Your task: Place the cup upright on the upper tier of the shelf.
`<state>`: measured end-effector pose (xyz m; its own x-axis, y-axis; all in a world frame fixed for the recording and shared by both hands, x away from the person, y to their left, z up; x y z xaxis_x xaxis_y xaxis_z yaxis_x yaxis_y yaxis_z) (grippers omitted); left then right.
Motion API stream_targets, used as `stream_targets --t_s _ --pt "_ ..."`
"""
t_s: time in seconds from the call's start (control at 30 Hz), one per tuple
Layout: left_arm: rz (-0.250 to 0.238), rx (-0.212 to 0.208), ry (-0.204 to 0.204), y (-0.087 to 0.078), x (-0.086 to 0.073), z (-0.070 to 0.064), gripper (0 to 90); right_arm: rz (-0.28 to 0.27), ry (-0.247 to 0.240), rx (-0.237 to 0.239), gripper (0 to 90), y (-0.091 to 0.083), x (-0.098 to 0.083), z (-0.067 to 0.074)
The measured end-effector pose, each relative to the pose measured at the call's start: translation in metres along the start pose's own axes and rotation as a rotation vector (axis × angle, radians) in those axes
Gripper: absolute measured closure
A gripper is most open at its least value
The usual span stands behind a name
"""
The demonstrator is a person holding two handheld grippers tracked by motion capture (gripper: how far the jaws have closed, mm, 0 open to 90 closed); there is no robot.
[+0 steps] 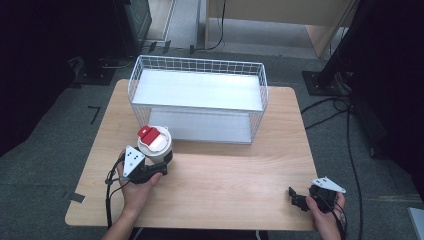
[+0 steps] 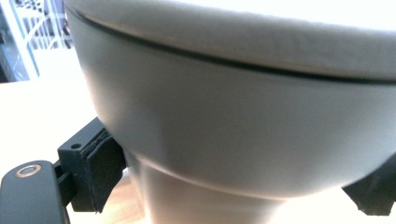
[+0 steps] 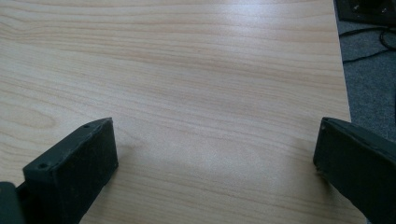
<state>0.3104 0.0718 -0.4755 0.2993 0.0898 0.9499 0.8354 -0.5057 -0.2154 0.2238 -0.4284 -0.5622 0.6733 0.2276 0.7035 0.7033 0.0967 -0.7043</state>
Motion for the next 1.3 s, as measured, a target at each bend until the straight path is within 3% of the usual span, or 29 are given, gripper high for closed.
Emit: stream_targets --t_s 0.4,1.3 --pt "-0.078 -0.031 0.041 -0.002 0.039 -0.019 9.4 0.0 -0.002 0.001 0.0 0.0 0.0 0.0" --pt "-0.234 -0.059 0.068 0.011 0.104 -0.044 9.8 -0.004 -0.012 0.009 0.0 0.0 0.0 0.001"
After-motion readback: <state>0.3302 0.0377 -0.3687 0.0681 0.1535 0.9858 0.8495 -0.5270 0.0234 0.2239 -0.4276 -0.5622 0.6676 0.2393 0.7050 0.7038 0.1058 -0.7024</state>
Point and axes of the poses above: each handheld gripper's, and its own axes: y roughly forward along the jaws, x roughly out of its top, z roughly to its left, the point moved 5 cm from there along y, roughly forward along the jaws, and after that the axes turned 10 degrees about -y, right-handed, at the moved point
